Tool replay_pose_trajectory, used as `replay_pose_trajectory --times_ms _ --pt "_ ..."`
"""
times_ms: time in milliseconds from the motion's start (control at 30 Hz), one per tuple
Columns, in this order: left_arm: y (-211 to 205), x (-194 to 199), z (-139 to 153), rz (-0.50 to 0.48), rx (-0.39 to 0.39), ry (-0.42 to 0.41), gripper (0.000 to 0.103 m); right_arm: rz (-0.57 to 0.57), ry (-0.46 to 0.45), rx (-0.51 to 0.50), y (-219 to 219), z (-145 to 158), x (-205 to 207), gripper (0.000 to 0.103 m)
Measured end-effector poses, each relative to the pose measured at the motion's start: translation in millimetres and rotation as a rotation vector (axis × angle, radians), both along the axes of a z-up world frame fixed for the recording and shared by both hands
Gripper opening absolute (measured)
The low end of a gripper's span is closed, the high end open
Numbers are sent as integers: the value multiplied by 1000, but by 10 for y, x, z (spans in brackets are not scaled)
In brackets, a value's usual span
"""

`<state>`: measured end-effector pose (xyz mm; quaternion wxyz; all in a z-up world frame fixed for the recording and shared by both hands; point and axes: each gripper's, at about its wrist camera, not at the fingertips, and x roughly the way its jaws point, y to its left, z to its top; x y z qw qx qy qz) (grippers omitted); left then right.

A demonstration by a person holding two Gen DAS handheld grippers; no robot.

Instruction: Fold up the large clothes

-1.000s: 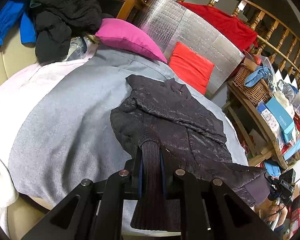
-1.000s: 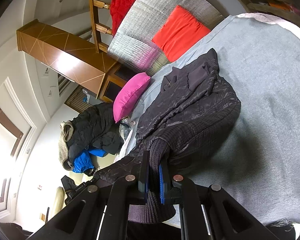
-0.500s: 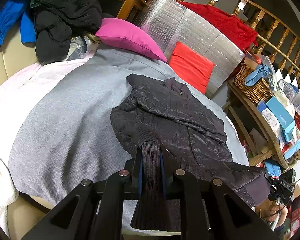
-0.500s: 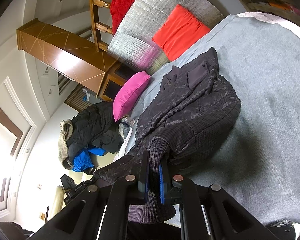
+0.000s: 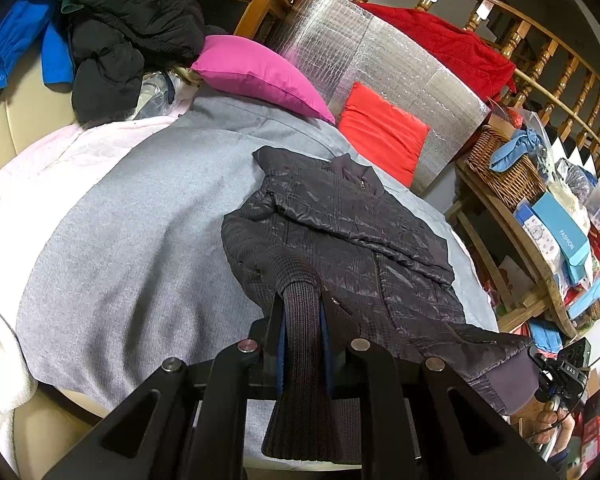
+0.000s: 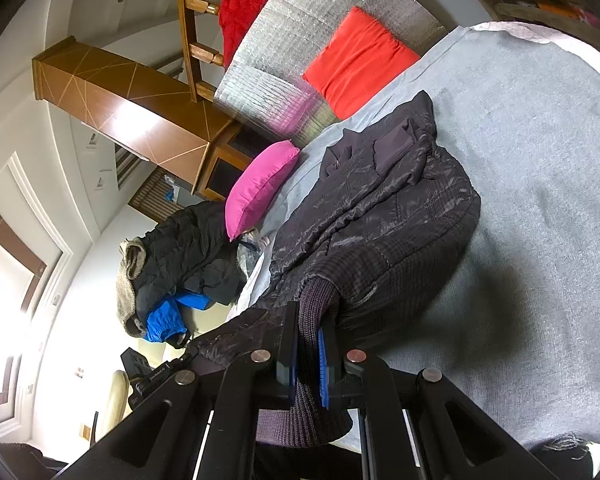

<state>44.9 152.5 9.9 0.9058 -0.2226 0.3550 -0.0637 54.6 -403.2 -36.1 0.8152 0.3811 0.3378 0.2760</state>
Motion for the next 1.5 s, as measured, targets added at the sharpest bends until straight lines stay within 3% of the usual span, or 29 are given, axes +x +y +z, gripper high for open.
replay_pose_trajectory --times_ms 1500 --pt "-22 122 116 -26 12 -31 15 -6 -10 6 -43 15 53 9"
